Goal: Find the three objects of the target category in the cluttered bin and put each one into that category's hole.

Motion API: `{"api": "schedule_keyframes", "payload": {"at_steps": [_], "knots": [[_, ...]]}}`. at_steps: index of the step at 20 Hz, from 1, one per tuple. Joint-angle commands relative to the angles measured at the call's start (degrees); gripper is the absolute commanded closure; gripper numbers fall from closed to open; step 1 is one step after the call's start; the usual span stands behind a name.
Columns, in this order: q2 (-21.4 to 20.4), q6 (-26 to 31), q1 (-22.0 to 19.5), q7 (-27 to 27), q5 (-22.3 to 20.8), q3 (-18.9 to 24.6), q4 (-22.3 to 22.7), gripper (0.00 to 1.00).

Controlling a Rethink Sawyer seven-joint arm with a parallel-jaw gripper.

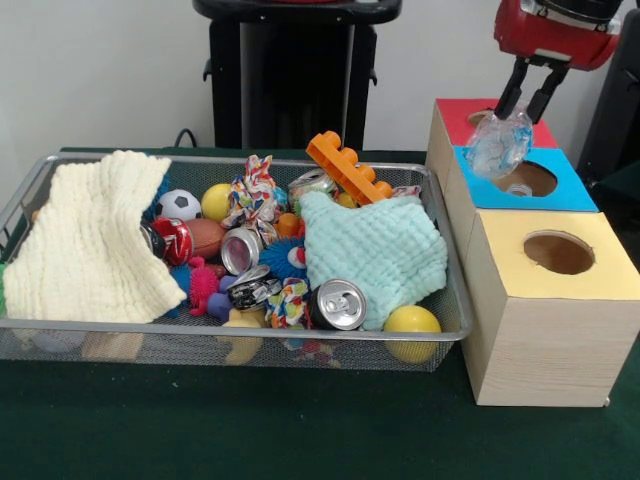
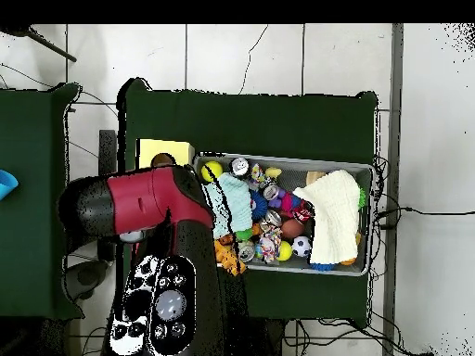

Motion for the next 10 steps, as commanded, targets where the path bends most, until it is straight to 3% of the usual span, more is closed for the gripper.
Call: {"api": "schedule_keyframes", "payload": {"at_steps": [1, 10], "knots": [[1.53, 2.52, 0.32, 12.38, 2.41, -0.30, 2.33, 1.00], [0.05, 4.50, 1.83, 12.71, 5.03, -1.18, 3.18, 1.00]]}}
